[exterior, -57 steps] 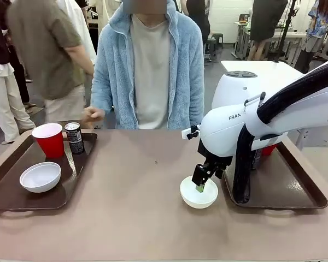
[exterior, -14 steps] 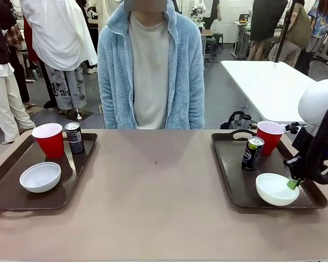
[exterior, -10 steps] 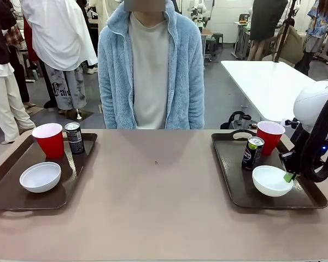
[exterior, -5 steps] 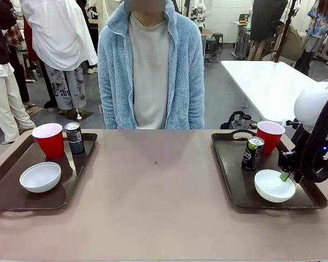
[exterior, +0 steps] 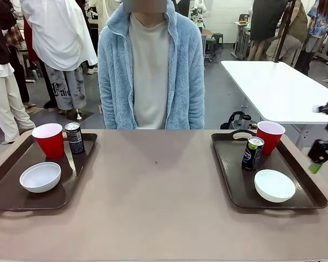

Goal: Prepare tableware on both trays.
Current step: Pick up a Picnic Bowl from the table and place it on a Handle tray.

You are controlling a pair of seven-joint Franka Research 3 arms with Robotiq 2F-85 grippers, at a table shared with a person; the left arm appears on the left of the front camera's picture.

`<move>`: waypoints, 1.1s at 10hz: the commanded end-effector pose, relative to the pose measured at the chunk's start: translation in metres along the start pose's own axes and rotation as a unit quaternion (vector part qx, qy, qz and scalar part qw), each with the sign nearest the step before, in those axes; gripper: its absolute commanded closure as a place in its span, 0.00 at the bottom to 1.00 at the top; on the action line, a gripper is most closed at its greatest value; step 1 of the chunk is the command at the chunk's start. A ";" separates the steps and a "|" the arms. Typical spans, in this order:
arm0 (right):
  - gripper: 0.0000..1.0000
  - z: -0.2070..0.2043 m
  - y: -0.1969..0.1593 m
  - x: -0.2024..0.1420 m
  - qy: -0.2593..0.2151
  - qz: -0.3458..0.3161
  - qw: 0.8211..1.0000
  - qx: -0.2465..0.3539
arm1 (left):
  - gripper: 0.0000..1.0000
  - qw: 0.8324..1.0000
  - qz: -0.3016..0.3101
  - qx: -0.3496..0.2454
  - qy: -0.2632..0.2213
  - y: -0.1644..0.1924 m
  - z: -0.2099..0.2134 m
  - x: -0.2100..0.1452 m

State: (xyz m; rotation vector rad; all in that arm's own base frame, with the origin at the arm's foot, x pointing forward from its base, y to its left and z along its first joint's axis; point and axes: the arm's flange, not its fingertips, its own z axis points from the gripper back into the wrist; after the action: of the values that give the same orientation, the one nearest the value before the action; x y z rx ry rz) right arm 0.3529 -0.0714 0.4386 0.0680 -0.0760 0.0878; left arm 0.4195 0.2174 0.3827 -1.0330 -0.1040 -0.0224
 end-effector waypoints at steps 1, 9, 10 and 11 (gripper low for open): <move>0.02 0.028 -0.012 -0.034 -0.011 0.010 1.000 -0.006 | 0.03 1.000 -0.004 0.005 0.000 -0.001 0.001 -0.003; 0.00 0.037 -0.013 -0.028 -0.018 0.004 1.000 0.001 | 0.03 1.000 -0.004 0.005 0.000 -0.001 0.001 -0.003; 0.00 0.037 -0.013 -0.028 -0.018 0.004 1.000 0.001 | 0.03 1.000 -0.004 0.005 0.000 -0.001 0.001 -0.003; 0.00 0.037 -0.013 -0.028 -0.018 0.004 1.000 0.001 | 0.03 1.000 -0.004 0.005 0.000 -0.001 0.001 -0.003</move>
State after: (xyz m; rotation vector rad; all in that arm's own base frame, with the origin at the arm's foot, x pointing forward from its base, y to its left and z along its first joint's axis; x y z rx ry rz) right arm 0.3197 -0.0903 0.4738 0.0843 -0.1032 0.0965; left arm 0.4195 0.2174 0.3828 -1.0330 -0.1043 -0.0223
